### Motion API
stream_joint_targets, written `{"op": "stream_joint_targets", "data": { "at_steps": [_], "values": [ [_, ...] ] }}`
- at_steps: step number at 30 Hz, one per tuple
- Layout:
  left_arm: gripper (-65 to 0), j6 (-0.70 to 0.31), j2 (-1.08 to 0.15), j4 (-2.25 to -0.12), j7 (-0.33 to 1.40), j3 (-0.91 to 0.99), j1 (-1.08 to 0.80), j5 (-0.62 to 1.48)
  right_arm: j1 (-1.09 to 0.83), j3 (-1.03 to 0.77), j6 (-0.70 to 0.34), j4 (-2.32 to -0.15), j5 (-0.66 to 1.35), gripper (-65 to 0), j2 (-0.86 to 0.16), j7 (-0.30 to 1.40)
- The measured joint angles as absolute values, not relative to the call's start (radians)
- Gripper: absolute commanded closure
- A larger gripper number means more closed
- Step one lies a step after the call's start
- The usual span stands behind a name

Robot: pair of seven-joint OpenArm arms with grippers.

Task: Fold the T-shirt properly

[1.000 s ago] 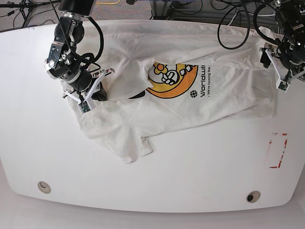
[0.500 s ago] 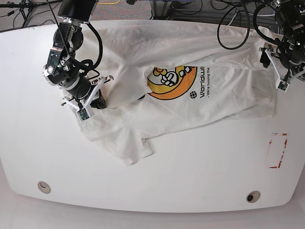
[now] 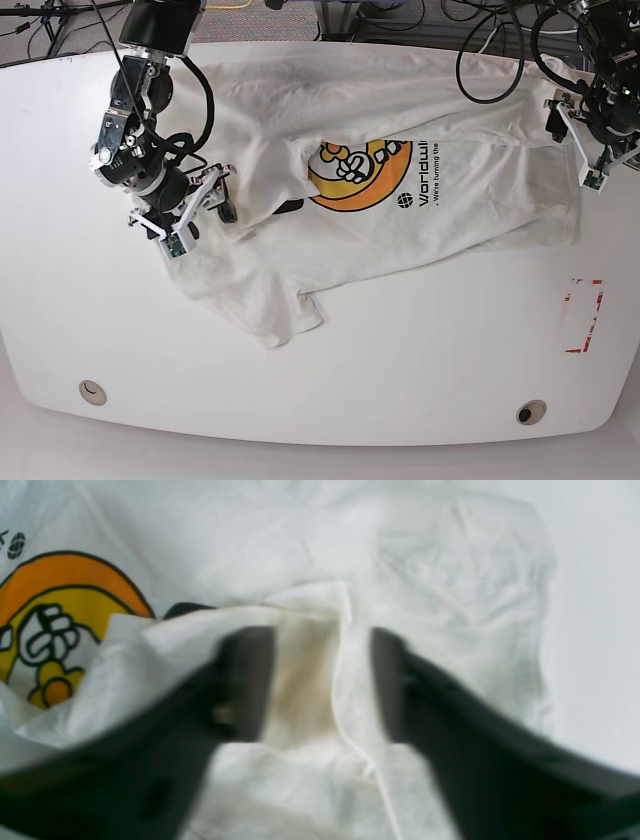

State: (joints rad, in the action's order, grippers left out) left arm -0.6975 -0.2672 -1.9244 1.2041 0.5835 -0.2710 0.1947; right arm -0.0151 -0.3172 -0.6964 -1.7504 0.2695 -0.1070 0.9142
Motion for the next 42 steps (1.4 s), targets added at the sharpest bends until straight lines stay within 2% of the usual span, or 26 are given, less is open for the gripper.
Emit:
{"op": "stream_joint_targets", "data": {
  "at_steps": [3,5,14,20,32,42],
  "values": [
    [-52.4,-0.698,-0.267,-1.924,1.204,0.583,-0.263,0.195,-0.017,-0.321,-0.696,-1.779,0.271,-63.3,-0.120,0.917],
    [-52.4,-0.698,-0.266,-1.923,1.209,0.585,-0.243,0.195,-0.014,-0.322,-0.696,-1.789,0.270,-64.7,-0.137,0.913],
    [-52.4,-0.697,-0.263,-1.924,1.207,0.715,-0.078,0.193,0.101,-0.326,-0.696,-1.640,0.271,-64.8,-0.211,0.900],
    [-52.4,-0.698,-0.270,-1.924,1.211,0.731,-0.001,0.183,0.194,-0.325,-0.688,-1.470,0.271,-64.8,-0.258,0.800],
    [-52.4,-0.698,-0.268,-1.924,1.213,0.731,0.013,0.188,0.377,-0.318,-0.682,-0.988,0.273,-64.8,-0.311,0.553],
    [-52.4,-0.698,-0.267,-1.923,1.212,0.732,0.010,0.192,0.383,-0.308,-0.681,-0.845,0.266,-64.2,-0.310,0.453]
  ]
}}
